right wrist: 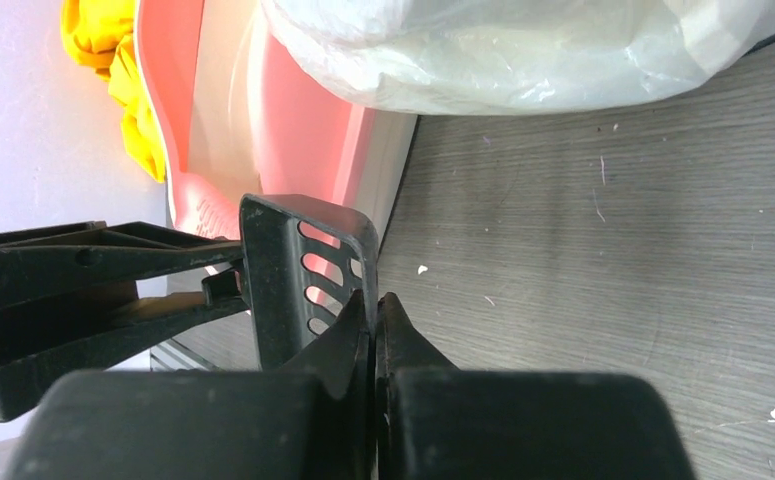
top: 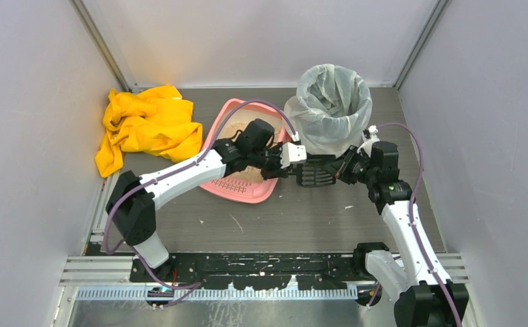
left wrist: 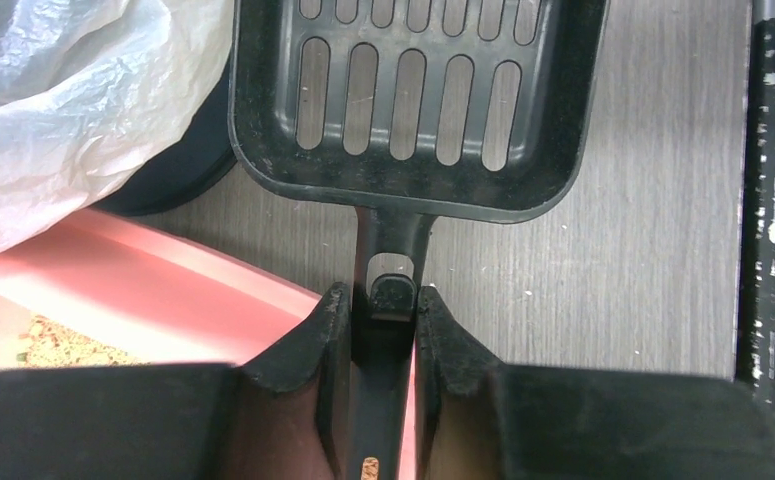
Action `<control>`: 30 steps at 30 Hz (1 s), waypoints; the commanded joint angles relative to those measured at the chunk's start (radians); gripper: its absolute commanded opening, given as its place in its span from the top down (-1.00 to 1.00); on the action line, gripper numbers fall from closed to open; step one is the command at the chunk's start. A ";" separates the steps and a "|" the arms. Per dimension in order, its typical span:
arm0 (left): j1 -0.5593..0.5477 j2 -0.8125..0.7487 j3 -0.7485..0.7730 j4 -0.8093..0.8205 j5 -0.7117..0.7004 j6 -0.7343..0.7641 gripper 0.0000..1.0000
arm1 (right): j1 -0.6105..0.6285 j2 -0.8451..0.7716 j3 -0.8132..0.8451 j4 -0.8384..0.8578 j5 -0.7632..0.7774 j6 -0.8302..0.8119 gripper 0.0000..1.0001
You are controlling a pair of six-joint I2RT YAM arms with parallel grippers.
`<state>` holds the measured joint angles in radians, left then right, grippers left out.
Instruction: Clean the litter box
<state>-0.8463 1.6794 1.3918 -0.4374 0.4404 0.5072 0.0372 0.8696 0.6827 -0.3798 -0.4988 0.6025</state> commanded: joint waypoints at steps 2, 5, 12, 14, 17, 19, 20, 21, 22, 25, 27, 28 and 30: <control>0.012 -0.109 -0.090 0.206 -0.248 -0.078 0.22 | 0.004 -0.005 0.034 0.060 -0.052 0.028 0.99; 0.012 -0.161 -0.145 0.262 -0.282 -0.101 -0.30 | 0.005 -0.009 0.034 0.091 -0.070 0.051 0.99; 0.039 -0.267 -0.261 0.428 -0.525 -0.358 -0.99 | 0.005 -0.039 0.033 0.133 -0.072 0.091 0.99; 0.071 -0.308 -0.288 0.431 -0.543 -0.446 -0.99 | 0.004 -0.050 0.031 0.138 -0.070 0.091 0.99; 0.151 -0.385 -0.330 0.432 -0.475 -0.637 -0.99 | 0.005 -0.061 0.023 0.159 -0.065 0.099 0.99; 0.199 -0.438 -0.368 0.466 -0.393 -0.768 -0.99 | 0.005 -0.062 0.017 0.181 -0.071 0.109 0.99; 0.215 -0.464 -0.391 0.489 -0.358 -0.821 -0.99 | 0.005 -0.059 0.013 0.196 -0.083 0.116 0.99; 0.222 -0.486 -0.409 0.503 -0.349 -0.866 -0.99 | 0.004 -0.054 0.012 0.208 -0.096 0.124 0.99; 0.225 -0.506 -0.426 0.511 -0.355 -0.910 -0.99 | 0.005 -0.051 0.010 0.223 -0.107 0.131 0.99; 0.231 -0.557 -0.472 0.529 -0.353 -1.045 -0.99 | 0.006 -0.048 0.003 0.273 -0.132 0.152 0.99; 0.246 -0.582 -0.500 0.554 -0.324 -1.134 -0.99 | 0.005 -0.054 0.002 0.289 -0.133 0.154 0.99; 0.255 -0.584 -0.499 0.540 -0.312 -1.196 -0.99 | 0.005 -0.058 0.002 0.295 -0.133 0.154 0.99; 0.286 -0.556 -0.438 0.419 -0.244 -1.240 -0.99 | 0.005 -0.066 0.002 0.302 -0.133 0.152 0.99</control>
<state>-0.5995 1.1217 0.8967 0.0040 0.0856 -0.5056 0.0376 0.8268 0.6777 -0.1650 -0.5896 0.7479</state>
